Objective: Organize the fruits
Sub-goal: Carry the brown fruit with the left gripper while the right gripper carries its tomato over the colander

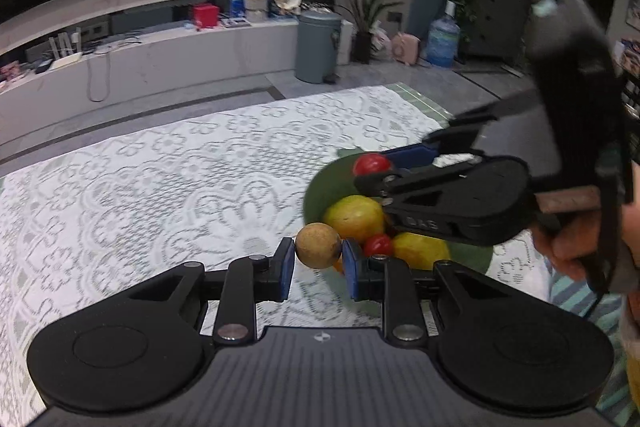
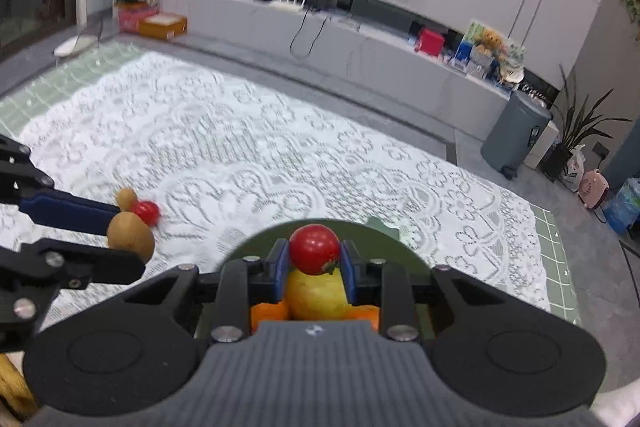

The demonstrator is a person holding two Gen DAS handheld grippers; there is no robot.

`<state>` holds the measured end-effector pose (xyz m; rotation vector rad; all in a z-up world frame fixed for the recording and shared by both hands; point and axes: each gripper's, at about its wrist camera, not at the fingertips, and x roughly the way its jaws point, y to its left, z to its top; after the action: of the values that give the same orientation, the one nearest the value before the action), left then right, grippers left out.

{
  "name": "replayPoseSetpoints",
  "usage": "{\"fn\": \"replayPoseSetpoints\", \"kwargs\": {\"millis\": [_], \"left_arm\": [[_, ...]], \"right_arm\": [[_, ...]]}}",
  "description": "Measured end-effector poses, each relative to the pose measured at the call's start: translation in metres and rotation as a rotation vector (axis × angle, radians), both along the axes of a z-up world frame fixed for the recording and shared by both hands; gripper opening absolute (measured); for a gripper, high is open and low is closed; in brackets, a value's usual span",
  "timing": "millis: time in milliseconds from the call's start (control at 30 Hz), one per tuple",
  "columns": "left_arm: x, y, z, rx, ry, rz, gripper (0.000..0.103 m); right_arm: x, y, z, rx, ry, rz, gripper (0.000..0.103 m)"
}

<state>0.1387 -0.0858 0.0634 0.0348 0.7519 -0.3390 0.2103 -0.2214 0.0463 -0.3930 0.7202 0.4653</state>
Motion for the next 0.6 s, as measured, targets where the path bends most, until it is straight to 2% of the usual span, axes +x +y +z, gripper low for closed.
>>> {"fn": "replayPoseSetpoints", "kwargs": {"millis": [200,400,600], "left_arm": [[0.023,-0.018,-0.006,0.017,0.051,-0.069,0.028],[0.039,-0.036,-0.022,0.081,0.075,-0.124,0.028],[0.051,-0.045,-0.034,0.082,0.119,-0.148,0.028]], "right_arm": [[0.024,-0.004,-0.011,-0.027,0.069,0.05,0.024],[0.03,-0.014,-0.028,-0.023,0.105,0.034,0.024],[0.035,-0.024,-0.04,-0.037,0.133,0.016,0.024]]}}
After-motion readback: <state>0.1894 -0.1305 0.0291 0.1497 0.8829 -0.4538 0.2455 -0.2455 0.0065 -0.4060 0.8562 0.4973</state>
